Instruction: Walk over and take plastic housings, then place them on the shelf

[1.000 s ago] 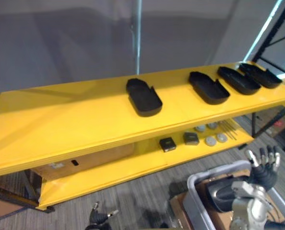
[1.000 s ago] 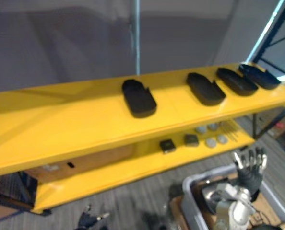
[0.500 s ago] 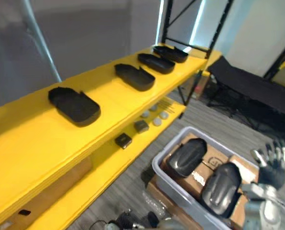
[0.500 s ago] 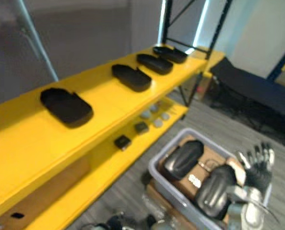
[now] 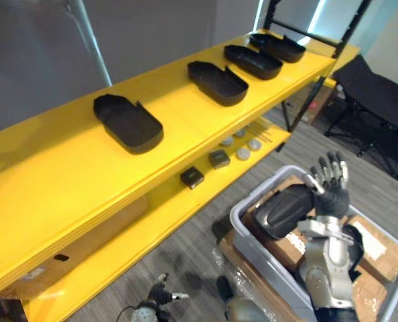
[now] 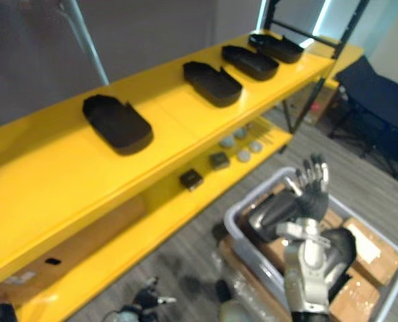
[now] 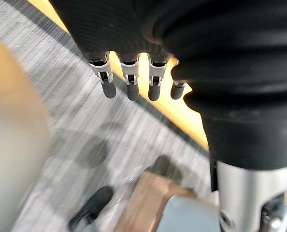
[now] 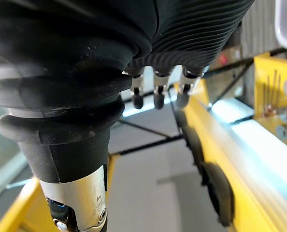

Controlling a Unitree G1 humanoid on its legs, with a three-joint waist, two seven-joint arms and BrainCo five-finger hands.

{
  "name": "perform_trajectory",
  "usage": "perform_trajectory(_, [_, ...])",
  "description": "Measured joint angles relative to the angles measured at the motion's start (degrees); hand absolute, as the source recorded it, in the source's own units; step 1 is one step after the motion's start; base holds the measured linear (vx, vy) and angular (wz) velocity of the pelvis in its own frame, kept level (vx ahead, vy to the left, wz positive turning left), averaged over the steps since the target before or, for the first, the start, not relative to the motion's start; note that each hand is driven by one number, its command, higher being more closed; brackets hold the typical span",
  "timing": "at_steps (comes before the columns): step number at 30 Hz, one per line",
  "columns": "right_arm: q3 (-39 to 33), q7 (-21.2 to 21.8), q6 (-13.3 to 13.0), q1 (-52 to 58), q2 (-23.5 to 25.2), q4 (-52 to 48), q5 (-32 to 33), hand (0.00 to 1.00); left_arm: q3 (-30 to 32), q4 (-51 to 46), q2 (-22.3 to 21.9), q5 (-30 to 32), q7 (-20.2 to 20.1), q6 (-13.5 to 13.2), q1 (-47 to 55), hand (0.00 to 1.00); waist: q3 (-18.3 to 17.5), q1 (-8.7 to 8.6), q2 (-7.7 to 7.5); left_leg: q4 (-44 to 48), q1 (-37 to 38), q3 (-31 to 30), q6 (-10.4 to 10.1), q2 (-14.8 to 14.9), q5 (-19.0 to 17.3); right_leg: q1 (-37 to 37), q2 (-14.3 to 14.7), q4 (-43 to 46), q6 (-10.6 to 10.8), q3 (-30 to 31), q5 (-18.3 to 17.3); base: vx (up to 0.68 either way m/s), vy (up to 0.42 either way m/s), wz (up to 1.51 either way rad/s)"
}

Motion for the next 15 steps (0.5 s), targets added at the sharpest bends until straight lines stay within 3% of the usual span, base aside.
perform_trajectory(4, [-0.1, -4.4, -0.2, 0.9, 2.4, 0.0, -0.7, 0.00, -0.6, -6.8, -1.0, 2.1, -0.4, -2.0, -1.2, 0.00, 5.2, 1.28, 1.21, 11.9, -2.3, -5.8, 0.9, 0.0, -7.6, -1.8, 2.7, 6.6, 0.4, 2.1, -0.6, -0.03, 0.162, -0.36])
perform_trajectory(7, [-1.1, -2.7, -0.4, 7.9, 4.9, -1.6, -1.8, 0.00, -0.6, -11.3, -1.0, 2.5, -0.9, -0.3, -2.4, 0.00, 7.5, 1.67, 0.35, 18.5, -1.2, -1.2, 3.6, -0.1, -12.1, -1.8, 2.9, 9.2, 1.2, 2.4, 0.1, -0.16, 0.220, -0.90])
perform_trajectory(8, [-1.5, -1.8, -0.4, 9.8, 5.0, -2.5, -1.7, 0.00, -0.6, -12.1, -1.0, 2.5, -0.9, 0.4, -2.3, 0.00, 7.6, 2.01, 0.25, 19.3, -0.8, 0.1, 4.3, 0.0, -12.7, -1.6, 2.3, 8.5, 0.9, 1.2, 0.6, -0.22, 0.183, -1.16])
perform_trajectory(9, [-2.4, 0.2, -0.4, 12.4, 5.0, -3.8, -1.6, 0.00, -0.2, -13.6, -0.9, 2.3, -0.4, 1.9, -2.0, 0.00, 8.1, 2.07, 0.50, 19.7, -0.5, 3.1, 6.2, 0.3, -13.4, -0.7, 0.5, 5.4, -1.8, -2.3, 1.1, -0.25, 0.158, -1.15])
perform_trajectory(10, [-3.7, 1.7, -0.7, 13.2, 4.9, -4.6, -1.6, 0.00, 0.3, -14.3, -0.1, 2.1, 0.0, 3.9, -2.0, 0.00, 8.1, 1.85, 0.78, 19.7, -0.3, 5.6, 7.1, 1.3, -13.3, -1.9, -0.8, 6.6, -3.1, -6.5, 0.4, -0.25, 0.157, -1.12])
perform_trajectory(12, [-3.7, 3.0, -1.2, 13.0, 4.5, -5.4, -1.7, 0.00, 3.1, -15.0, 0.2, 1.8, 0.3, 6.2, -0.8, 0.00, 8.0, 2.68, 1.12, 18.5, 0.6, 9.5, 7.7, 3.0, -12.1, -3.9, -2.3, 13.1, -3.4, -13.3, -0.1, -0.17, 0.147, -0.98])
perform_trajectory(15, [0.0, 2.9, -1.8, 10.2, 4.1, -5.0, -3.4, 0.00, 7.2, -16.4, 0.3, 0.0, 0.2, 7.8, 2.7, 0.00, 7.7, 5.41, 1.34, 14.2, 2.8, 14.8, 6.4, 5.4, -8.5, -3.7, -7.1, 23.8, -6.1, -21.6, -5.3, -0.07, 0.013, -0.96])
